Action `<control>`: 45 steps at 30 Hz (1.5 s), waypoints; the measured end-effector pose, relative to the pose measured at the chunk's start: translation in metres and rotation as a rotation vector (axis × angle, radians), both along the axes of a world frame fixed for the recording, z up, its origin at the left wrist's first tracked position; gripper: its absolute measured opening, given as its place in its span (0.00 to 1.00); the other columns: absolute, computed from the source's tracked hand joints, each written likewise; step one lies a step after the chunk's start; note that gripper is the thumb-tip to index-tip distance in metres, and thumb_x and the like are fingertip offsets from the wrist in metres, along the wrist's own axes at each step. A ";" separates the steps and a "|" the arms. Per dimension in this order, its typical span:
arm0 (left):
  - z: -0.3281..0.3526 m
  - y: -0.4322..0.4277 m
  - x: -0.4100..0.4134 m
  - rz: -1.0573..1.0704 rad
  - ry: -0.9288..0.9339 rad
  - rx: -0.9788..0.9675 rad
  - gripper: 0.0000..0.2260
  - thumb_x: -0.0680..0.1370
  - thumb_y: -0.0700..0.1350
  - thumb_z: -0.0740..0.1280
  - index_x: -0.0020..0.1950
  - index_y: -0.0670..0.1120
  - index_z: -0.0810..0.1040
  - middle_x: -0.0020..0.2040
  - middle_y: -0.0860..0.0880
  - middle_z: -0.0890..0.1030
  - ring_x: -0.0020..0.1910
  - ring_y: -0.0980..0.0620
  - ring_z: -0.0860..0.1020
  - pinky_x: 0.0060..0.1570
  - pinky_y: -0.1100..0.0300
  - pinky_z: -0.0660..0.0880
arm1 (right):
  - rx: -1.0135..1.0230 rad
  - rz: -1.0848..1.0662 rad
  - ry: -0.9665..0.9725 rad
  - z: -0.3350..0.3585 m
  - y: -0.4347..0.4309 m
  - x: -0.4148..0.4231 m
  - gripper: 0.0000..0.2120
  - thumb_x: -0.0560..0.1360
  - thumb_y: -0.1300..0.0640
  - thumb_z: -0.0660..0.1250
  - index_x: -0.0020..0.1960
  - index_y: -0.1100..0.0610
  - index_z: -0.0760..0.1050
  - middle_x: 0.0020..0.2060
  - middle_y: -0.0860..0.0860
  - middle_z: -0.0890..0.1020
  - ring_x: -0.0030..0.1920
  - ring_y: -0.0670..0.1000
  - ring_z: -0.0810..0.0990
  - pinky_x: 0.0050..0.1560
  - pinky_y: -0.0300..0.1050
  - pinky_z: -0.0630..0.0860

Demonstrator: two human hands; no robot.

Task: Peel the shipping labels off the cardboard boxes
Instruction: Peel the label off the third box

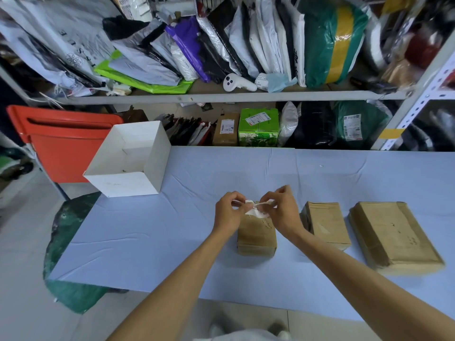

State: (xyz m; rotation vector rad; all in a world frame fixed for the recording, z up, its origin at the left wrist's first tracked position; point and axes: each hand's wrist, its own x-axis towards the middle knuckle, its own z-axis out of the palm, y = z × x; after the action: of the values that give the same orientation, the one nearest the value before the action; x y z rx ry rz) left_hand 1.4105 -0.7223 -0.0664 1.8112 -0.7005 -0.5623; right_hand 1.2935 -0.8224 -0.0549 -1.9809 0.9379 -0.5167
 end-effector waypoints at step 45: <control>0.005 -0.001 -0.020 0.043 0.112 0.085 0.10 0.70 0.40 0.75 0.44 0.51 0.77 0.39 0.58 0.82 0.38 0.61 0.81 0.41 0.67 0.79 | 0.464 -0.207 -0.215 -0.002 0.006 0.000 0.04 0.64 0.66 0.77 0.36 0.64 0.82 0.32 0.61 0.84 0.37 0.62 0.84 0.44 0.56 0.83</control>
State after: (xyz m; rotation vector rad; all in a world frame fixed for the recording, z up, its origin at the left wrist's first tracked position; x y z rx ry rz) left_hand 1.3901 -0.7231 -0.0613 1.8534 -0.5671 -0.6683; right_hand 1.2938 -0.8169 -0.0572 -1.3940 1.0241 -0.5565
